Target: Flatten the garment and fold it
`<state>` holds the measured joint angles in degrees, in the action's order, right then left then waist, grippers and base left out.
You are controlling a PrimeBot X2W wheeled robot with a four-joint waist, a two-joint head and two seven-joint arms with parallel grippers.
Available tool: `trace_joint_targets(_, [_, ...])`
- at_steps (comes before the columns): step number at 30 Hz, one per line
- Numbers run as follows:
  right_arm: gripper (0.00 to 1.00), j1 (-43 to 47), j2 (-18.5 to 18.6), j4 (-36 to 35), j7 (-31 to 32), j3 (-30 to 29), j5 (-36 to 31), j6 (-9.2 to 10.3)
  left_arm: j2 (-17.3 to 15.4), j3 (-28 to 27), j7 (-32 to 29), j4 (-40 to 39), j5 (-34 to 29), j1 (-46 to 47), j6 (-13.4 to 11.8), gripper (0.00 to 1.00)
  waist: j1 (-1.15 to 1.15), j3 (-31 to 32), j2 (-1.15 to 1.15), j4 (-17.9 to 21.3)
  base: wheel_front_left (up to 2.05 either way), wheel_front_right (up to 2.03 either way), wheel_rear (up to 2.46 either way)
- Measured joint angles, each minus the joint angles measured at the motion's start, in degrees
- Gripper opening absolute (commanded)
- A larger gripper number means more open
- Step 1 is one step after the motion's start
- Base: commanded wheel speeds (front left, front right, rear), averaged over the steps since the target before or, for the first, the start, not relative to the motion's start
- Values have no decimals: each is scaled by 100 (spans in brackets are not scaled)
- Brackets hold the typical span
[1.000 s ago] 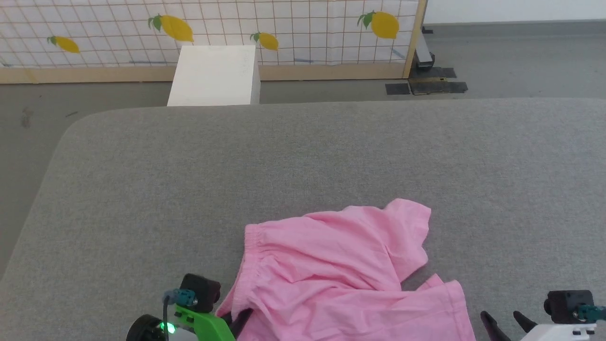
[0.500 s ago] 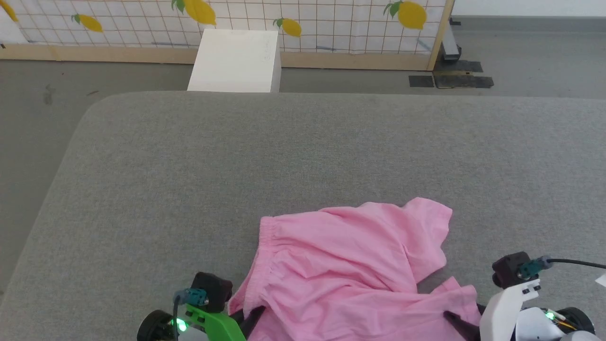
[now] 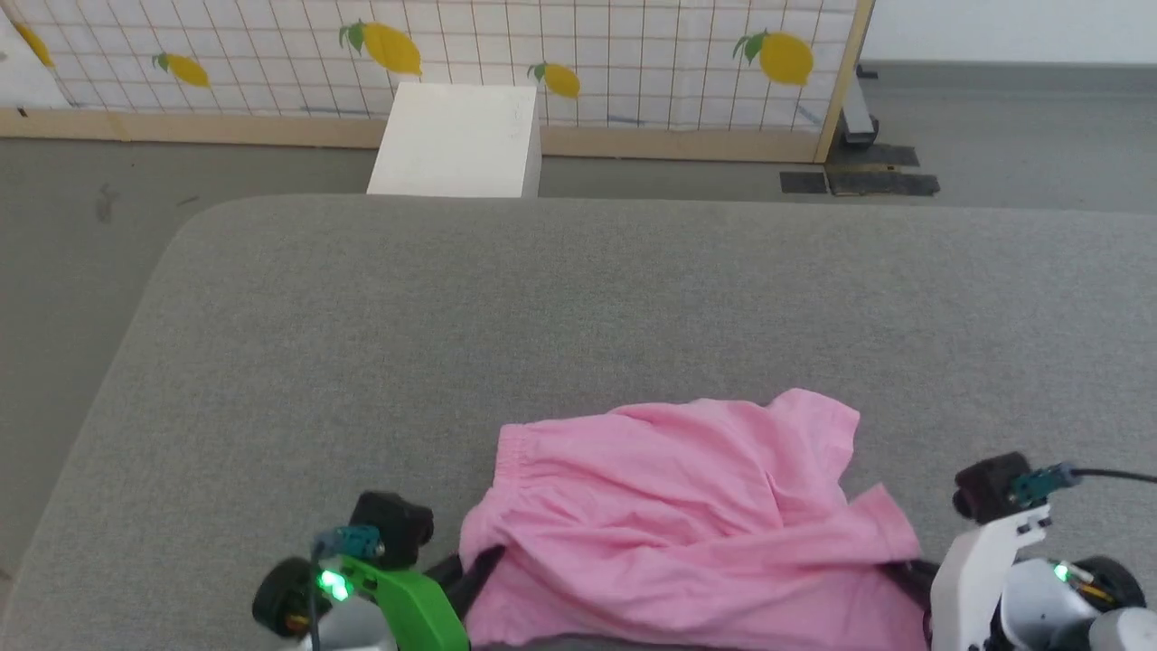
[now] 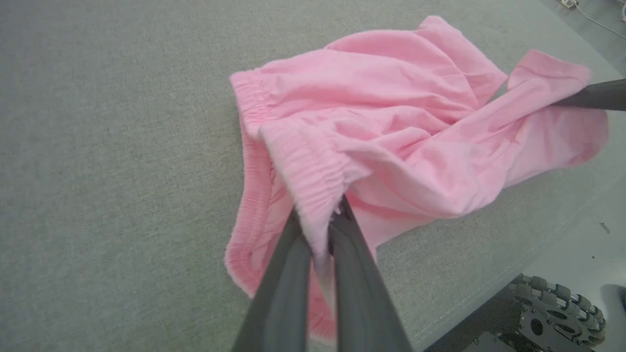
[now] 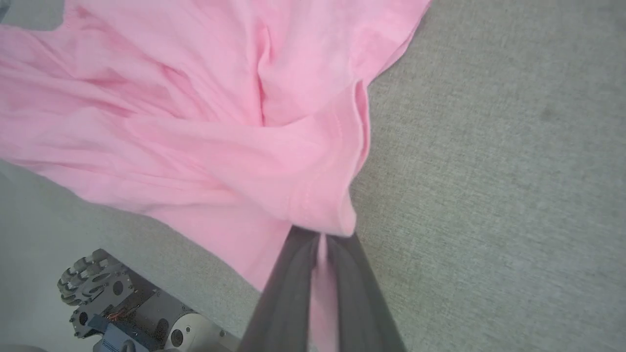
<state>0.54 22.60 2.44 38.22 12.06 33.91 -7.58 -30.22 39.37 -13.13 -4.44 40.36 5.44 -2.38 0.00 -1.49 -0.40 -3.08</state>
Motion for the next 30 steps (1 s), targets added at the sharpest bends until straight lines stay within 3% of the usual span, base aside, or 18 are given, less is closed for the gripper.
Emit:
trace_joint_targets(7, [0, -574, -14, -464, -118, -555, -45, 0, -388, -343, -287, -367, -57, 865, 132, 0, 0, 239, 0, 60, 0, 0, 0])
trace_joint_targets(12, [0, -1416, -53, -452, -272, -709, -246, 0, -343, -601, -446, 43, -56, 1939, 334, 0, 0, 251, 0, 126, 0, 0, 0])
trace_joint_targets(19, [0, -3456, -293, 285, -637, -792, -469, 0, 224, -878, -300, 1544, -269, 4019, 543, 0, 0, -167, 0, 208, 0, 0, 0])
trace_joint_targets(25, [0, -5278, -502, 1091, -1205, -800, -821, -2, 700, -1189, 377, 2827, -543, 5668, 465, 0, 0, -794, 0, 304, 0, 0, 0])
trace_joint_targets(30, [0, -6583, -771, 1814, -1909, -735, -1235, -3, 881, -1379, 1051, 3771, -768, 6806, 354, 0, 1, -1377, 0, 412, 0, 0, 0])
